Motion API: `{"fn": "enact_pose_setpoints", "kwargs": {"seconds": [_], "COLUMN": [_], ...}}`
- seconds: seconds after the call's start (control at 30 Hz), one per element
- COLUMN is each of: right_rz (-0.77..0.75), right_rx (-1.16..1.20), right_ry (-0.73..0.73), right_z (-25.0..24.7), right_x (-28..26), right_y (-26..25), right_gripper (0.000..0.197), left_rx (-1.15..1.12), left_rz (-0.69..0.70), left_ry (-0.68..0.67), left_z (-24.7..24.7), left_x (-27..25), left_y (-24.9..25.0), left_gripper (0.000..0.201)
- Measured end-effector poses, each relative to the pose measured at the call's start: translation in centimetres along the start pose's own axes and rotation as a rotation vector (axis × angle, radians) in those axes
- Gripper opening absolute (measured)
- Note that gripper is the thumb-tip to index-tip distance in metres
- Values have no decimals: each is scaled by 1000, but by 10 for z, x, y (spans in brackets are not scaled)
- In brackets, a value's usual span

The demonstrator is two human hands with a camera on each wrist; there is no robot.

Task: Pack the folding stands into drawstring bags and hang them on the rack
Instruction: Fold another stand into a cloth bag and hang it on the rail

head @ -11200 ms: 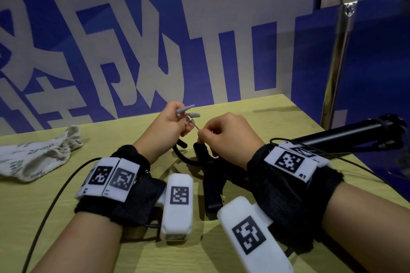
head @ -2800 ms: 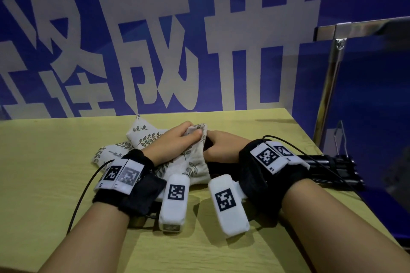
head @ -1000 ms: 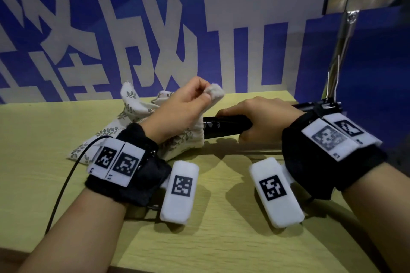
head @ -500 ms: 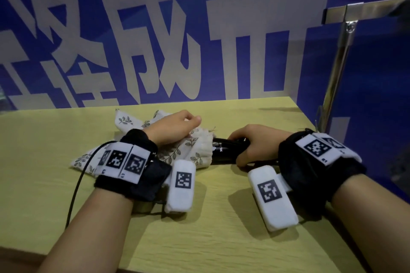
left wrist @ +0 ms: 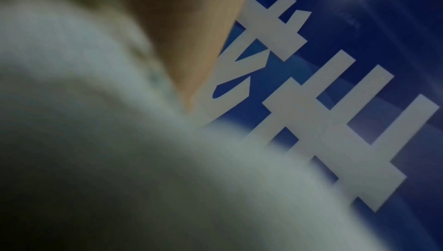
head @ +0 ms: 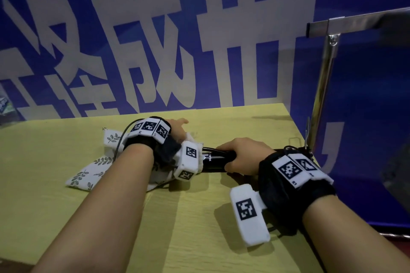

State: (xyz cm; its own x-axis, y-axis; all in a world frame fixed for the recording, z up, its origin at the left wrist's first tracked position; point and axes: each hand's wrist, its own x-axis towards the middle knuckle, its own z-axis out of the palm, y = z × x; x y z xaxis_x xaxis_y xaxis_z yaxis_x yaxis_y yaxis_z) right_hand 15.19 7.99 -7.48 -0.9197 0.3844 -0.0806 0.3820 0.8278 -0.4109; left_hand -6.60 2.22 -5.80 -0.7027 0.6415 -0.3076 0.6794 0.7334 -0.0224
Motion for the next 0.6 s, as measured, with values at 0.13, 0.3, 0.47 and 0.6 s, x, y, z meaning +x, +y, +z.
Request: {"fn": "enact_pose_setpoints", "kwargs": {"seconds": [0.13, 0.3, 0.47, 0.6], "right_rz": [20, 29, -60, -75], "right_rx": [-46, -21, -36, -75], "right_ry": [96, 145, 223, 236], "right_z": [2, 2, -3, -5], "right_x": [3, 3, -3, -2], "right_y": [3, 4, 6, 6], "right_gripper": [46, 50, 54, 53], "left_rx": [404, 17, -1473, -2012], "left_rz": [47, 351, 503, 487], "left_ry": [41, 316, 258, 260], "left_z": [1, 3, -20, -41], "left_x": [0, -17, -57, -78], "left_y": [-2, 13, -2, -24], "left_gripper": [34, 19, 28, 45]}}
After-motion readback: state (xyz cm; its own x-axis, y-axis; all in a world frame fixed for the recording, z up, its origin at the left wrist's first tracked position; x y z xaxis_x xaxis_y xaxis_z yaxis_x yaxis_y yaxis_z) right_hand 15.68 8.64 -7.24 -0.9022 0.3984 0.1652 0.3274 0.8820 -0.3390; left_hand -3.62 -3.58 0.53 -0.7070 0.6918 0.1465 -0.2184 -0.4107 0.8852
